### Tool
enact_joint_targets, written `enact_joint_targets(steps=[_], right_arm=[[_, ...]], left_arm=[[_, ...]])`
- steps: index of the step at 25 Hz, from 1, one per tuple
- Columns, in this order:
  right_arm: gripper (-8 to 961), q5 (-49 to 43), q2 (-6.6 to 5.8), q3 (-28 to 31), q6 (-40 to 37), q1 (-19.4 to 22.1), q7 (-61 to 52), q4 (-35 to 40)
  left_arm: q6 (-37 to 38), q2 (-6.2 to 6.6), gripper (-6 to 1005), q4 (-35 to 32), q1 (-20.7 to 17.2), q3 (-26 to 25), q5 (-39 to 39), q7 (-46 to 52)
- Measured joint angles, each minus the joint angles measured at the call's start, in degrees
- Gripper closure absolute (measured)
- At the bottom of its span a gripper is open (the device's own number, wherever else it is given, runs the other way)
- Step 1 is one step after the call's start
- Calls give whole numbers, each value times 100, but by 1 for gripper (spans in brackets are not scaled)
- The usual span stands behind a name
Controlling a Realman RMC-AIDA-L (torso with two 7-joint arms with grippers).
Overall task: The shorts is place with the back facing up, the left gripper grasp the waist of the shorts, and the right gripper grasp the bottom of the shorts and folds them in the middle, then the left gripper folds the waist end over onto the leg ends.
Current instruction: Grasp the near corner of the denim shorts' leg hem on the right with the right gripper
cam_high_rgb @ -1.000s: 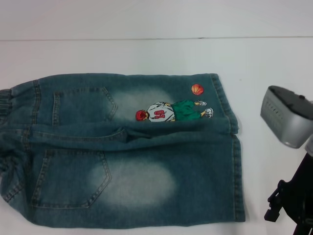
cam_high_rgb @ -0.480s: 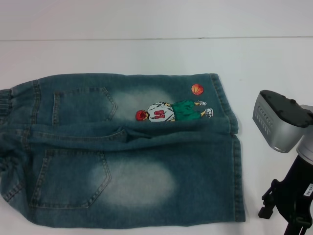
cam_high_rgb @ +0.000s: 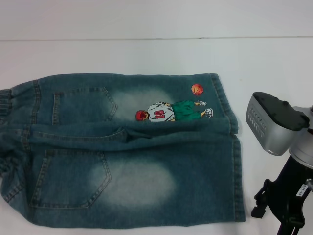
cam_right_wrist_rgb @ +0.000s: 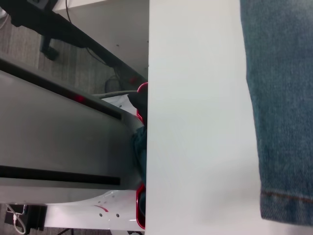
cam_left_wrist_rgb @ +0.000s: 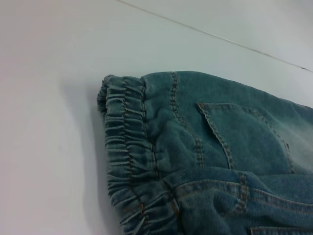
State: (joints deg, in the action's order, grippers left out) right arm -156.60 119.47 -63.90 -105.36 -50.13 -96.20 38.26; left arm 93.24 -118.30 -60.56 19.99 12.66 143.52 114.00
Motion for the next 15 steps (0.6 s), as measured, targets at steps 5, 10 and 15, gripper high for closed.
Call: enact_joint_targets(steps=[5,10,15], right_arm=[[19,23,6,5,87,-29,46,-55],[20,103,7,45,170,-42,82,-56],[20,195,7,21,274,-43,102,-100]], left_arm=[[0,-1,948,2,-10,0,0,-2],[1,-8,947,2,-13,0,0,-10],[1,-9,947,0,-7,-1,0,-10]])
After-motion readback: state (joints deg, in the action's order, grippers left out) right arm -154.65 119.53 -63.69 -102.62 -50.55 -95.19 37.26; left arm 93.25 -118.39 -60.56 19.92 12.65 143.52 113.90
